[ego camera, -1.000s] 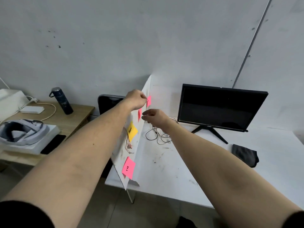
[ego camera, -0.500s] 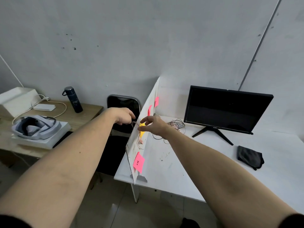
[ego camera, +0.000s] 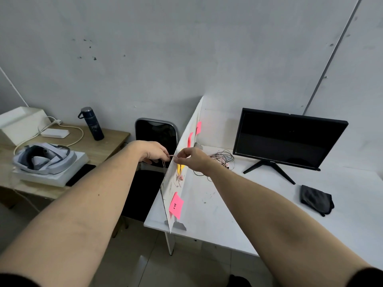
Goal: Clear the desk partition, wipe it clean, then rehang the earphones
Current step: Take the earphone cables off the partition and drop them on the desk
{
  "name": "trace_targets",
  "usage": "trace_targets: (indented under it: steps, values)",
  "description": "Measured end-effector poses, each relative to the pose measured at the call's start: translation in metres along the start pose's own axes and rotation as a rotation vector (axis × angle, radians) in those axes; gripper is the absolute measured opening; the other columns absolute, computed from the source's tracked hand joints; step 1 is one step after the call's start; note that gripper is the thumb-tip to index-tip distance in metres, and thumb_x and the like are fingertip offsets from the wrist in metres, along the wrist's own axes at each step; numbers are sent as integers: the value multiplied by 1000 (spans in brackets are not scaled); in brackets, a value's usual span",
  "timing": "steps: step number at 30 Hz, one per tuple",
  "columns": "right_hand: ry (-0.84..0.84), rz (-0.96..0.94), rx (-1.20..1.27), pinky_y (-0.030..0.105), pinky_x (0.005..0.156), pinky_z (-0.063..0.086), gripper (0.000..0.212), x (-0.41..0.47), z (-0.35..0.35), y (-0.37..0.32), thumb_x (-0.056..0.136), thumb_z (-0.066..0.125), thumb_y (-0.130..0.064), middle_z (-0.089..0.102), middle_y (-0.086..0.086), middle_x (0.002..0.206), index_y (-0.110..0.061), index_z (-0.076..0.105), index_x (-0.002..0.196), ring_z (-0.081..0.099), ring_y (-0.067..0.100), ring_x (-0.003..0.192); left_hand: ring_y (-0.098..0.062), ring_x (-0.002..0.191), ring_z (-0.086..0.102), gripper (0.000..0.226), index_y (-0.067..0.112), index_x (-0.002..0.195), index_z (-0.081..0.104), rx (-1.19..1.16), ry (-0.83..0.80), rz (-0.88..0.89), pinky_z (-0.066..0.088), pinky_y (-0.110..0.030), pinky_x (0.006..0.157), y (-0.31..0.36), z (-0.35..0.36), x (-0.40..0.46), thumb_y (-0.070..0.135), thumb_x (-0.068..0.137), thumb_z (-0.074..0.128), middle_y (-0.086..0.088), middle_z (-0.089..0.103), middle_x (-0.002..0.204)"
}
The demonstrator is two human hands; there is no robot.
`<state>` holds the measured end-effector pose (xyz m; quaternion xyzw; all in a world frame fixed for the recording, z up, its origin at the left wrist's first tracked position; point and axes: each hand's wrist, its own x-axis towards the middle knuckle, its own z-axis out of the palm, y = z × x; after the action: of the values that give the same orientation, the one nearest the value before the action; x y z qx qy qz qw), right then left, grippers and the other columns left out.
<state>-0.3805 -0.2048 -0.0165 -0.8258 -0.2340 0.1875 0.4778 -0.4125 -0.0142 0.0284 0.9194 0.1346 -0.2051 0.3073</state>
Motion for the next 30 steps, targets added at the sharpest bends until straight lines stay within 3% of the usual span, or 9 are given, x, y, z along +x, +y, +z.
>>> trace_targets:
  steps: [2, 6, 11, 14, 18, 24, 30]
  values:
    - [-14, -6, 35, 6, 51, 38, 19, 0, -2, 1, 91, 72, -31, 61, -4, 86, -13, 69, 97, 53, 7, 70, -18, 98, 60, 8, 23, 95, 71, -19, -18, -21, 47, -35, 86, 1, -2, 1, 25, 89, 67, 1, 68, 101]
    - [-31, -22, 106, 13, 54, 41, 14, 3, -12, -3, 92, 70, -30, 61, -5, 79, -18, 66, 86, 55, 11, 70, -22, 93, 70, 18, 11, 99, 72, -100, -46, -32, 44, -42, 101, 3, -13, 1, 21, 88, 62, 0, 75, 85]
    - [29, -41, 206, 26, 64, 44, 12, 12, -34, -14, 94, 65, -28, 65, -1, 81, -18, 65, 89, 59, 13, 68, -15, 65, 63, 9, 14, 95, 64, -187, -7, -23, 42, -28, 69, 14, -40, -4, 19, 89, 61, 2, 61, 70]
    - [117, -46, 340, 26, 63, 43, 11, 19, -49, -20, 95, 65, -27, 63, 0, 80, -17, 64, 90, 57, 12, 62, -13, 59, 55, 7, 14, 87, 63, -258, 28, -15, 40, -23, 60, 27, -61, -7, 17, 90, 58, 2, 57, 70]
    - [223, -55, 468, 26, 60, 42, 10, 30, -71, -27, 95, 66, -25, 62, 0, 80, -16, 63, 89, 56, 12, 59, -11, 58, 49, 21, 15, 82, 61, -353, 83, 73, 40, -17, 49, 62, -91, -10, 13, 96, 45, 3, 53, 70]
    - [303, -83, 594, 22, 53, 44, 11, 43, -103, -32, 97, 62, -20, 61, 2, 81, -15, 61, 88, 56, 15, 57, -10, 57, 47, 22, 16, 86, 66, -361, 201, 275, 33, -21, 53, 133, -117, 2, 15, 93, 46, 5, 52, 69]
    - [364, -45, 601, 25, 55, 43, 11, 64, -143, -8, 96, 65, -22, 62, 2, 80, -16, 61, 88, 56, 16, 57, -13, 60, 57, 22, 14, 87, 68, -426, 262, 363, 46, -24, 62, 196, -91, 51, 9, 91, 47, 1, 60, 70]
